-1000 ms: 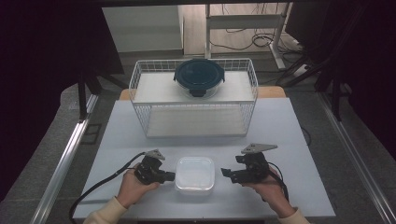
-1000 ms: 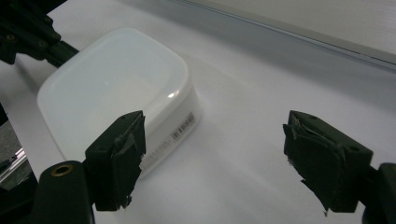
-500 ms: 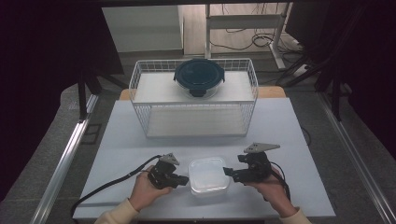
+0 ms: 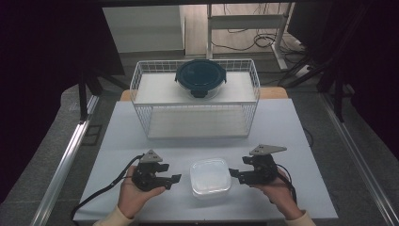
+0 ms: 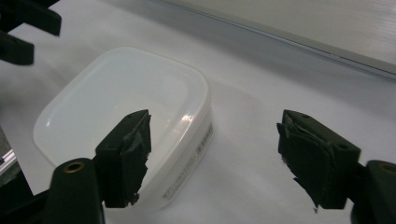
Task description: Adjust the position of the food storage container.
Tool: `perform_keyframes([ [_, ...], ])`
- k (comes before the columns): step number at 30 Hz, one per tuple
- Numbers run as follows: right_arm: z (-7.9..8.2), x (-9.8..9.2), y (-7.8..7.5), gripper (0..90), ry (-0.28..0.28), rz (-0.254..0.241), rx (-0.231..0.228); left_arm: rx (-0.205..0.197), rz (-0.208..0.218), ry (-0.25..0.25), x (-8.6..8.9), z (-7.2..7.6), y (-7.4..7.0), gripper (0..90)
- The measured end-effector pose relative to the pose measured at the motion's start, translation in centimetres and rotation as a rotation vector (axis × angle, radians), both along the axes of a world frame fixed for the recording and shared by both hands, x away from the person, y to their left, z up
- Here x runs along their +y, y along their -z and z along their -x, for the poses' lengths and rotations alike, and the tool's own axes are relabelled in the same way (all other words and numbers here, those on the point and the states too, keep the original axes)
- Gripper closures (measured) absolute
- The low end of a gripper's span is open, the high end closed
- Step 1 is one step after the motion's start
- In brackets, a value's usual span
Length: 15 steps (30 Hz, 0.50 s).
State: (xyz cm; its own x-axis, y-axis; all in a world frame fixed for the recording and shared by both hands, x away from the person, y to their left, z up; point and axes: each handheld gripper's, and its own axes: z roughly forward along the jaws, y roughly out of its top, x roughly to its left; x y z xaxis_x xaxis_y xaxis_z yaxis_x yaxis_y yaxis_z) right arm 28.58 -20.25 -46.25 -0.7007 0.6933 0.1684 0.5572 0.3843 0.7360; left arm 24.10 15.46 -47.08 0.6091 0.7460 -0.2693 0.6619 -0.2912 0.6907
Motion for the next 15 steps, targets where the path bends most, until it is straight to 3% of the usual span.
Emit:
perform_keyframes([
  [7, 2.1, -1.0, -0.4, 45.1, -0.024, 0.010, 0.013, 0.016, 0.039, -0.018, 1.2, 0.3, 0.1, 28.3],
  [9, 2.8, -1.3, -0.3, 52.8, -0.033, 0.025, 0.030, 0.016, 0.025, -0.017, 1.2, 0.3, 0.2, 26.8],
  [15, 4.6, -0.7, 0.8, 73.0, -0.116, 0.157, 0.059, 0.014, 0.034, -0.012, 1.3, 0.1, 0.2, 25.4],
])
